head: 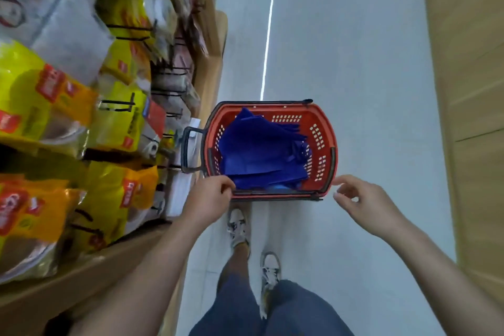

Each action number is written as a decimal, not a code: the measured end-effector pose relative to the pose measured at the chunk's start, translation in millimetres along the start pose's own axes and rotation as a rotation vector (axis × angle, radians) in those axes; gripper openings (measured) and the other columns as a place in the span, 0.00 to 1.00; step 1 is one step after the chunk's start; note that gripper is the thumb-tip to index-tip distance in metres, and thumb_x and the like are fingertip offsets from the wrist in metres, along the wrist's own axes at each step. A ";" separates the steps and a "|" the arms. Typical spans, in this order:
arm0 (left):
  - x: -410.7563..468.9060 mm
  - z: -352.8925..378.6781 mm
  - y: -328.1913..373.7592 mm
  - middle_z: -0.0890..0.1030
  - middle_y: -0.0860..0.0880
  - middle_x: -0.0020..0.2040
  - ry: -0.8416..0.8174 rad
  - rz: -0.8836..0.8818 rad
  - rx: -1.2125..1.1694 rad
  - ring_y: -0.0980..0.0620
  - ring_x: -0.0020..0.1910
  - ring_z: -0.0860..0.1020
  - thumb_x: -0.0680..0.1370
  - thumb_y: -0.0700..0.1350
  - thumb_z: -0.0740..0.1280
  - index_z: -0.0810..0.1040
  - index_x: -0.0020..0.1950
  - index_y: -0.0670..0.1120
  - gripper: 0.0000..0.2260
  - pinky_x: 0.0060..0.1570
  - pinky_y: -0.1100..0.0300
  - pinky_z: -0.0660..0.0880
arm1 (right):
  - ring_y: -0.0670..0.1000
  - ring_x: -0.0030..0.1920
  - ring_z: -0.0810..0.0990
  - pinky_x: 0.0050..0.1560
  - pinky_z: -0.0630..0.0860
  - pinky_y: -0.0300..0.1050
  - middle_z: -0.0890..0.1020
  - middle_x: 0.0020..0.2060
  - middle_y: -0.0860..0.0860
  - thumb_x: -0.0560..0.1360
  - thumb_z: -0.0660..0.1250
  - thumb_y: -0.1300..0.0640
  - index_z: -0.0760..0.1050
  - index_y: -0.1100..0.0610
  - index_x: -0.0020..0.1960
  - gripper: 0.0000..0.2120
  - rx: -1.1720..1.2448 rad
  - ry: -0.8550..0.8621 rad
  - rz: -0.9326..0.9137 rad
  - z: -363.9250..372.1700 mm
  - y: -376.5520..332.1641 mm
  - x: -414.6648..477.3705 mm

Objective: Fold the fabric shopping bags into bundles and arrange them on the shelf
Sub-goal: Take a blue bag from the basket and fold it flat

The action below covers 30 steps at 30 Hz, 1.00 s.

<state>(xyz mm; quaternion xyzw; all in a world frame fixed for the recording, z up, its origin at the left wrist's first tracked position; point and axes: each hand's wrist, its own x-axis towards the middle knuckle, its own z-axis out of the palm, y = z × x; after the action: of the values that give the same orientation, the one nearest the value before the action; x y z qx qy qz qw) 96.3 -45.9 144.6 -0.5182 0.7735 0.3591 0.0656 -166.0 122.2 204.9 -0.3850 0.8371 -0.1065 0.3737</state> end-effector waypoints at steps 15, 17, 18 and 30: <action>230.8 245.5 -30.8 0.80 0.49 0.63 -0.482 0.151 0.157 0.47 0.63 0.75 0.79 0.42 0.60 0.82 0.60 0.53 0.15 0.64 0.56 0.70 | 0.55 0.62 0.77 0.59 0.70 0.41 0.80 0.62 0.52 0.78 0.66 0.58 0.73 0.53 0.68 0.18 0.109 -0.148 0.291 164.0 136.4 232.0; 257.3 292.1 -33.4 0.75 0.46 0.68 -0.596 0.201 0.266 0.43 0.66 0.71 0.80 0.45 0.57 0.79 0.64 0.56 0.17 0.67 0.50 0.68 | 0.55 0.59 0.78 0.52 0.68 0.39 0.80 0.60 0.53 0.78 0.65 0.58 0.70 0.51 0.71 0.21 0.120 -0.191 0.324 182.7 153.8 262.6; 269.7 312.6 -33.3 0.71 0.45 0.71 -0.659 0.206 0.312 0.42 0.68 0.68 0.81 0.47 0.56 0.77 0.66 0.57 0.17 0.69 0.48 0.66 | 0.56 0.57 0.79 0.50 0.69 0.41 0.80 0.59 0.54 0.78 0.65 0.58 0.68 0.51 0.72 0.23 0.144 -0.202 0.349 190.9 161.5 277.9; 331.6 329.4 -60.0 0.67 0.44 0.75 -0.417 -0.005 0.158 0.44 0.72 0.67 0.80 0.45 0.64 0.64 0.76 0.44 0.25 0.69 0.55 0.63 | 0.52 0.47 0.78 0.48 0.76 0.45 0.75 0.60 0.56 0.74 0.70 0.64 0.42 0.46 0.79 0.47 0.479 -0.170 0.549 254.0 201.4 371.0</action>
<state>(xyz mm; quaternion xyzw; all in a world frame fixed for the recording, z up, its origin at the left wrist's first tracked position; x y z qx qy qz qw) -92.5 -103.1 -283.3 -0.4280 0.7675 0.3967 0.2654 -257.4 18.3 -268.0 -0.0553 0.8265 -0.1627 0.5360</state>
